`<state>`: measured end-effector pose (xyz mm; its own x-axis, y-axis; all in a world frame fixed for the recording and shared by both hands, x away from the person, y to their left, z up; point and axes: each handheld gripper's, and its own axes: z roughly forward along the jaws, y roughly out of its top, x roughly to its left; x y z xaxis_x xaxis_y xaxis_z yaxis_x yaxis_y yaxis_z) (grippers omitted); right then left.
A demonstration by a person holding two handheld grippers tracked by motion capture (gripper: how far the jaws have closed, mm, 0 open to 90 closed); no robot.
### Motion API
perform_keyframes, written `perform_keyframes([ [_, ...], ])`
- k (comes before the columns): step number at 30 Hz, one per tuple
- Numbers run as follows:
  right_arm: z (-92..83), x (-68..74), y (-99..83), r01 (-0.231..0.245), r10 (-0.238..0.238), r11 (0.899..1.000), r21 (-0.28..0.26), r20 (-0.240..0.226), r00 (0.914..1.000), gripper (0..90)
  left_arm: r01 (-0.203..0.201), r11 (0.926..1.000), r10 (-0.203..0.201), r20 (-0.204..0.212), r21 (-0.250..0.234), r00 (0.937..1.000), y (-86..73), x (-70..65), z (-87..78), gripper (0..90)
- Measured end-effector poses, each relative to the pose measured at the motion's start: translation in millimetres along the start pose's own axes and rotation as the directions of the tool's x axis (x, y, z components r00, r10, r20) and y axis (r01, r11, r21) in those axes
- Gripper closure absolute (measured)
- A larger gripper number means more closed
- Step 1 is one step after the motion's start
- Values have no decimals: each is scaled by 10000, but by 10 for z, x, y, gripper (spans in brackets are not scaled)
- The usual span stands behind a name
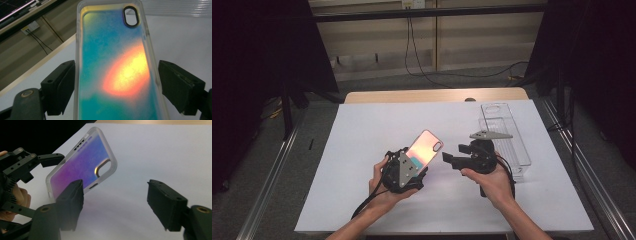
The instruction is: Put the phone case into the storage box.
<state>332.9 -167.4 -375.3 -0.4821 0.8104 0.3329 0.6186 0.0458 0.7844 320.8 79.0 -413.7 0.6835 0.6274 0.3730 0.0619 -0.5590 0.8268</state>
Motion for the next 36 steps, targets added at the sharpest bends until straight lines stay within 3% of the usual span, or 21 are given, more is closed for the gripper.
perform_keyframes([
  [5,8,35,61,-6,8,9995,304,-61,10000,344,-313,9994,313,-4,-130,9995,14,-63,-34,170],
  [8,12,50,90,-42,45,9987,498,-55,10000,372,-289,9993,288,-39,-219,9996,22,-72,-40,170],
  [16,82,47,141,-591,605,9929,1029,-106,9981,467,-370,9991,369,-67,-228,9993,20,-76,-23,170],
  [19,110,19,153,-981,1015,9882,1176,-236,9946,570,-385,9990,382,-117,-217,9992,22,-77,-23,170],
  [22,135,-1,167,-1240,1283,9829,1361,-231,9915,617,-305,9993,303,-105,-217,9995,27,-58,-27,170],
  [33,235,5,220,-1628,1714,9709,1759,-346,9846,684,-362,9992,360,-102,-145,9993,17,-62,-5,170],
  [36,264,-32,232,-1975,2108,9613,1923,-508,9762,695,-362,9993,361,-110,-75,9993,7,-59,4,170],
])
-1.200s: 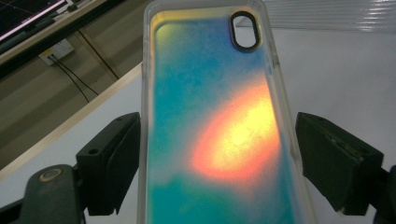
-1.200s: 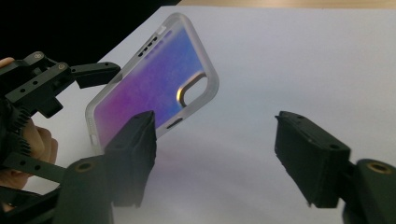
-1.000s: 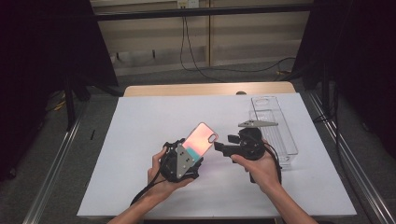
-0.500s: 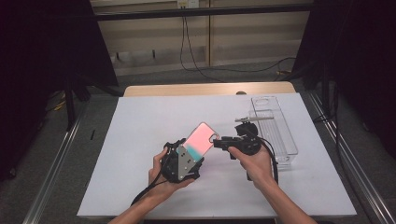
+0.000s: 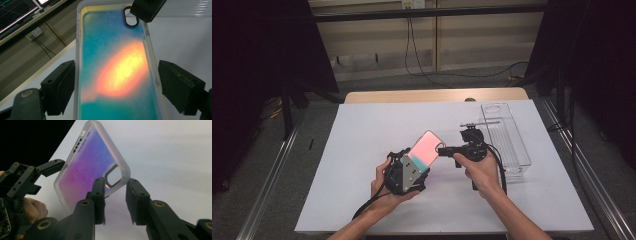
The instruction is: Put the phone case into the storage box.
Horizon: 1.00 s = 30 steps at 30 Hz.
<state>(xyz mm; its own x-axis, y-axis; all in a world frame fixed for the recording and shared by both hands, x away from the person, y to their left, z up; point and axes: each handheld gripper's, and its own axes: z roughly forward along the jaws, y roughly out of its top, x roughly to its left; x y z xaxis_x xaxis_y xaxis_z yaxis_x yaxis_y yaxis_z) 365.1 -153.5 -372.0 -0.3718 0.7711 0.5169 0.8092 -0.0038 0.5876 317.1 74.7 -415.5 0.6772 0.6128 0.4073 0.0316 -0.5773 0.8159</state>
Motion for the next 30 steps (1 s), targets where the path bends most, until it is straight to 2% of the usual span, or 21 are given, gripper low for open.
perform_keyframes([
  [6,53,-70,21,-527,533,9982,270,-200,9984,694,-39,10000,39,-16,28,10000,-7,-8,24,170],
  [10,68,-70,19,-584,589,9979,278,-172,9981,702,-107,9999,108,-100,92,9999,-17,-19,37,170],
  [14,95,-106,16,-898,907,9956,281,-309,9954,709,-96,9999,97,-52,74,9999,-13,-26,43,170],
  [17,108,-115,18,-1084,1095,9937,268,-434,9930,734,-171,9998,173,-221,101,9996,-8,-30,52,170],
  [20,97,-86,13,-1102,1104,9939,69,-441,9929,750,-53,9999,55,-150,144,9999,-21,-8,61,170],
  [25,89,-94,0,-1252,1248,9921,-50,-488,9910,765,-76,9999,78,-193,131,9998,-18,-17,63,170],
  [28,93,-120,8,-1509,1508,9885,36,-597,9868,773,-53,9999,56,-182,141,9998,-21,-23,77,169],
  [30,97,-134,13,-1588,1591,9873,96,-618,9853,779,99,9998,-98,-107,149,9999,-33,-17,90,168],
])
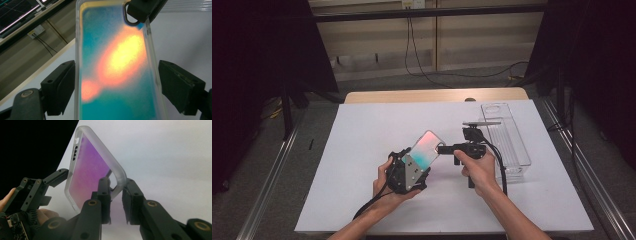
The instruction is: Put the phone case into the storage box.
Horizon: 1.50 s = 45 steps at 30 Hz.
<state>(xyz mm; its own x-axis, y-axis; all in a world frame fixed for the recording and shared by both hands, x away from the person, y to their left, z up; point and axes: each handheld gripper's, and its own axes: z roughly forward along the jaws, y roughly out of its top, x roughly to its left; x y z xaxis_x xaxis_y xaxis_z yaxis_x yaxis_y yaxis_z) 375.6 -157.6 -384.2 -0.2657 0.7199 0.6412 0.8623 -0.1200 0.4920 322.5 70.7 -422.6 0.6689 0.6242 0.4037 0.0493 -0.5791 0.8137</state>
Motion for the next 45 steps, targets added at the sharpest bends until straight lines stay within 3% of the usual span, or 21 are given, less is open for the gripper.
perform_keyframes([
  [11,-27,39,4,-257,250,9996,-118,-564,9981,831,745,9971,-747,201,121,9970,-30,54,52,164],
  [17,-32,34,10,-365,350,9990,-259,-582,9977,832,1003,9949,-1006,250,143,9946,-25,64,82,161],
  [20,-31,34,10,-349,331,9988,-334,-522,9981,834,1477,9888,-1488,567,227,9872,-25,91,107,155],
  [22,-40,35,10,-272,253,9990,-367,-491,9985,835,1534,9878,-1549,705,271,9854,-28,114,111,152],
  [28,-60,36,11,-9,-9,9987,-511,-353,9994,838,2134,9768,-2141,1069,188,9709,-41,146,140,72],
  [35,-123,36,18,298,-301,9963,-802,-25,9995,842,2765,9609,-2718,1439,-133,9515,-22,217,82,74],
  [37,-140,18,25,309,-308,9955,-897,22,9995,843,2776,9605,-2723,1417,-183,9517,-27,226,87,44],
  [39,-163,7,32,330,-327,9941,-1029,41,9995,844,2875,9578,-2848,1421,16,9480,-38,229,111,37],
  [43,-210,0,45,382,-372,9919,-1208,108,9992,848,3263,9452,-3229,1756,101,9300,-50,267,103,34],
  [44,-219,-7,47,453,-437,9911,-1249,150,9989,849,3474,9377,-3424,1879,66,9206,-50,283,94,31],
  [45,-229,-12,51,460,-443,9908,-1270,169,9989,851,3563,9344,-3507,1942,65,9161,-51,304,81,31],
])
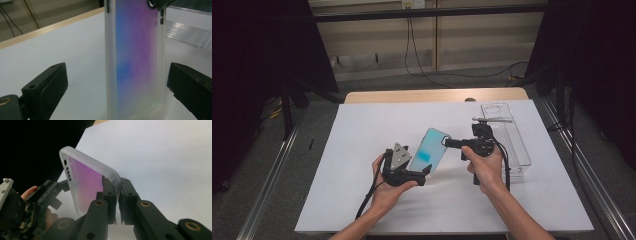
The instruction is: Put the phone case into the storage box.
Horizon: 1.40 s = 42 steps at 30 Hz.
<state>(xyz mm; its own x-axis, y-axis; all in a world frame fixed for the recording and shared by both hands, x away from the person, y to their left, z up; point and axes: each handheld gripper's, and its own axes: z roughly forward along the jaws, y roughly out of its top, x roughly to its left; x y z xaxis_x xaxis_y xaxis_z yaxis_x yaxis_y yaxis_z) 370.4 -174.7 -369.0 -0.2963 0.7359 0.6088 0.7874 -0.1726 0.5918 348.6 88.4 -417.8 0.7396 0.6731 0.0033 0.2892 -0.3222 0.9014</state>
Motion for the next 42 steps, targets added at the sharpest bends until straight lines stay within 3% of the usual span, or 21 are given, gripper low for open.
perform_keyframes([
  [3,-28,-13,9,31,-31,10000,-88,12,10000,852,150,9998,-150,-31,-99,9999,2,44,-48,23],
  [9,-79,-21,10,292,-289,9993,-251,94,9995,853,-207,9997,190,-1181,-138,9928,-34,75,-138,30],
  [16,-108,-10,6,530,-525,9979,-372,151,9985,853,621,9934,-688,-674,-970,9954,-124,167,-205,31],
  [18,-114,-6,3,702,-693,9968,-372,242,9973,853,589,9923,-672,-741,-1092,9950,-135,179,-215,35],
  [24,-155,4,5,1116,-1094,9922,-551,400,9932,853,718,9871,-779,-376,-1429,9962,-152,215,-258,50],
  [28,-203,-20,24,1199,-1168,9903,-701,462,9921,853,617,9826,-711,-478,-1750,9963,-163,231,-298,56],
  [38,-338,-65,65,1405,-1337,9830,-1184,641,9890,853,547,9822,-611,-303,-1799,9977,-244,280,-479,31],
  [40,-353,-65,69,1522,-1452,9805,-1244,638,9874,853,712,9799,-742,-92,-1864,9972,-256,302,-534,29],
  [42,-362,-53,69,1685,-1604,9776,-1263,719,9844,853,515,9801,-591,-337,-1917,9977,-270,322,-588,25],
])
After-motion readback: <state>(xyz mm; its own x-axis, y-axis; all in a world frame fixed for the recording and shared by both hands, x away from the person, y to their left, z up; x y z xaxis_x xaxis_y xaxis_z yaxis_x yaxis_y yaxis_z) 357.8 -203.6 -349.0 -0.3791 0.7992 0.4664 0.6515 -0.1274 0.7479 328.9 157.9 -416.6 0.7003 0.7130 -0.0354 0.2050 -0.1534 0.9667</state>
